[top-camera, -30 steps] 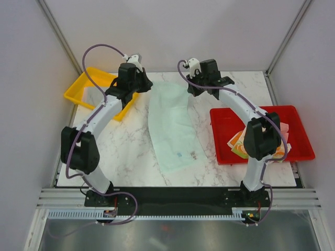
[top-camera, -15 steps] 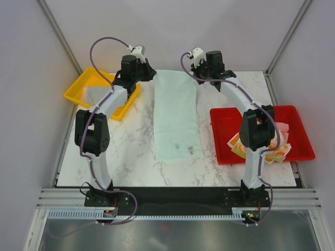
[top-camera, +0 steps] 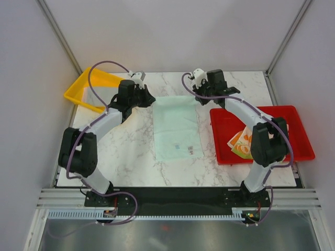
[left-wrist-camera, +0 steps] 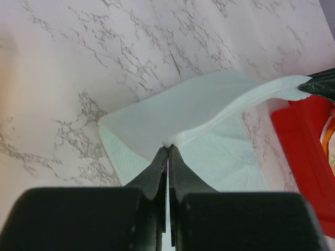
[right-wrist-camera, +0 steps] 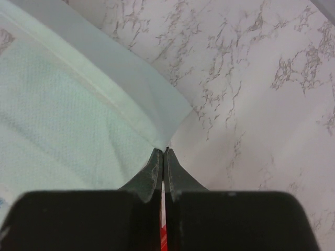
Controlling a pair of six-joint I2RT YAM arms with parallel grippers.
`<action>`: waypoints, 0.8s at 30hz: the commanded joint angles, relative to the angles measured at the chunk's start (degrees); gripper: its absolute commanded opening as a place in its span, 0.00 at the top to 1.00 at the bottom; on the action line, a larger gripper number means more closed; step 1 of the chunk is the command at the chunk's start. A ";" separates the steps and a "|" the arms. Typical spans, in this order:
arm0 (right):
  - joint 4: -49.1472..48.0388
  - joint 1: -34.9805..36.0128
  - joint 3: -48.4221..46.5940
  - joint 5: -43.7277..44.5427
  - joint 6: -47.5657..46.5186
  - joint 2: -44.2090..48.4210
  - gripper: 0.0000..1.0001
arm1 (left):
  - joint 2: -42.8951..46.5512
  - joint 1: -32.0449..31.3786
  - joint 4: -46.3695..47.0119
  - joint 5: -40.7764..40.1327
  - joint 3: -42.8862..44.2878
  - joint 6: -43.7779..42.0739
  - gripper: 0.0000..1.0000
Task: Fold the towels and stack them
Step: Flatten out the crumpled towel, then fold the towel
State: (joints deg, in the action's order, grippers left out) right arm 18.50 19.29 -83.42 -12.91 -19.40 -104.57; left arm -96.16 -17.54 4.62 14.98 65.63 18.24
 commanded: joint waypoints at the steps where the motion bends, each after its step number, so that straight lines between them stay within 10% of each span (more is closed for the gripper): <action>1: -1.10 1.36 4.74 0.60 3.13 7.01 1.00 | 8.34 -2.48 1.89 -3.02 -5.57 0.84 0.98; 24: 3.73 12.88 26.99 16.50 16.84 27.67 1.00 | 32.52 -9.88 0.04 -9.19 -32.92 11.03 0.98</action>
State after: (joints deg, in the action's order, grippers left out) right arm 21.34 32.16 -56.71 -0.84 -5.34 -78.83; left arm -64.90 -26.87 3.20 6.09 34.59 26.65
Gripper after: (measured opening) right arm 0.010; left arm 0.029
